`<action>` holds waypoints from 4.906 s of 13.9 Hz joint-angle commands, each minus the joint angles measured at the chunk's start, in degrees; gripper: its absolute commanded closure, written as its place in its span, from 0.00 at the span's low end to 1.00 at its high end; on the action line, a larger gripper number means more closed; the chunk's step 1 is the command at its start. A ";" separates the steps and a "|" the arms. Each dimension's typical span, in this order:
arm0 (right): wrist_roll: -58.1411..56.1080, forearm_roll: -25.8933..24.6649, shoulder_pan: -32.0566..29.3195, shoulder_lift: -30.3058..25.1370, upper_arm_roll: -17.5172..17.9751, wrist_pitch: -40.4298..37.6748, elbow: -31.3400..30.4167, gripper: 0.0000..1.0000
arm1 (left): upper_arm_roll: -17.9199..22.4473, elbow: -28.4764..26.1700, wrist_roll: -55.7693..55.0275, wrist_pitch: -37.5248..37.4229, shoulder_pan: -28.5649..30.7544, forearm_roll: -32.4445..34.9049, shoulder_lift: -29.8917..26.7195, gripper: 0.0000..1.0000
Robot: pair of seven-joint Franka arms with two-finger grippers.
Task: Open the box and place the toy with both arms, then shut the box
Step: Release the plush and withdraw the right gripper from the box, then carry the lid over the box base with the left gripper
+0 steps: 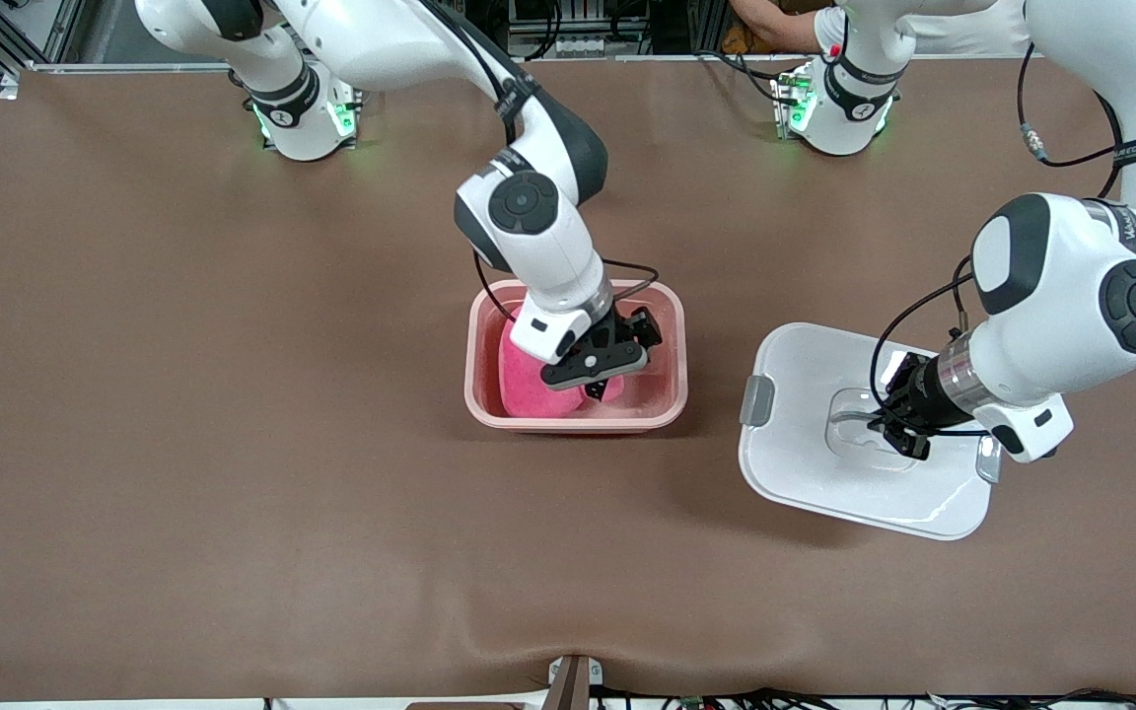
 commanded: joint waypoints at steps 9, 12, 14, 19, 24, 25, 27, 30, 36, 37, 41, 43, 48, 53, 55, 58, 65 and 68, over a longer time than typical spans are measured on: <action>-8.52 -1.41 -15.79 -14.98 0.54 -17.09 -8.38 0.00 | -0.07 -1.54 1.04 0.19 -0.19 0.99 -2.57 1.00; -13.36 -1.41 -20.01 -17.97 0.45 -23.35 -9.78 0.00 | -1.11 -1.27 0.17 0.19 -0.28 0.90 -2.66 1.00; -15.39 -1.50 -22.04 -21.04 0.45 -23.97 -12.76 0.00 | -1.73 -1.27 -0.97 0.19 -0.36 0.90 -2.66 1.00; -22.24 -1.41 -28.54 -27.11 0.45 -27.12 -17.43 0.00 | -5.07 -0.66 -7.29 0.10 -0.97 1.42 -2.75 1.00; -22.43 -2.98 -31.53 -30.72 0.45 -32.23 -17.26 0.00 | -5.95 0.22 -18.44 0.10 -6.94 4.49 -2.84 1.00; -22.95 -3.51 -32.58 -30.90 0.62 -33.11 -17.08 0.00 | -5.95 0.22 -20.39 0.10 -8.35 5.63 -2.84 1.00; -25.31 -3.61 -34.52 -32.39 0.80 -34.77 -16.99 0.00 | -5.95 0.74 -24.52 0.10 -11.25 7.39 -2.49 1.00; -30.06 -3.78 -38.64 -35.29 0.98 -38.72 -16.99 0.00 | -5.95 1.10 -29.18 0.27 -14.85 7.67 -2.05 1.00; -34.90 -10.64 -47.70 -40.73 4.93 -42.26 -18.83 0.00 | -5.87 5.05 -39.02 0.71 -21.71 9.94 1.46 1.00; -35.78 -10.64 -48.93 -42.40 4.84 -42.17 -19.97 0.00 | -5.87 5.06 -40.86 0.71 -22.68 10.73 1.90 1.00; -35.00 -9.41 -48.33 -43.56 2.74 -44.19 -20.25 0.00 | -5.78 5.23 -46.05 2.73 -24.97 11.70 3.83 1.00; -32.73 -8.44 -47.71 -43.91 2.65 -44.10 -20.16 0.00 | -5.78 5.75 -49.48 4.57 -26.02 11.97 5.15 1.00; -29.81 -8.53 -45.34 -44.26 1.77 -44.98 -19.81 0.00 | -5.16 8.74 -55.29 5.20 -29.63 16.45 9.20 1.00; -33.24 -9.23 -45.25 -44.70 0.45 -45.24 -19.54 0.00 | -5.08 9.10 -56.97 5.20 -31.30 16.89 9.99 1.00; -32.54 -9.58 -45.07 -44.53 0.45 -45.33 -18.67 0.00 | -5.08 9.19 -57.06 5.20 -31.56 16.89 9.99 1.00; -30.52 -9.76 -45.25 -44.44 -0.69 -46.21 -18.40 0.00 | -4.90 9.27 -57.75 5.20 -32.27 16.89 10.26 1.00; -28.84 -11.16 -44.72 -44.44 -0.52 -46.83 -17.08 0.00 | -4.99 9.89 -59.51 5.28 -33.50 19.44 10.87 1.00; -28.84 -11.25 -44.81 -44.44 -0.25 -46.56 -17.08 0.00 | -5.07 9.80 -61.36 5.28 -34.82 22.33 11.40 1.00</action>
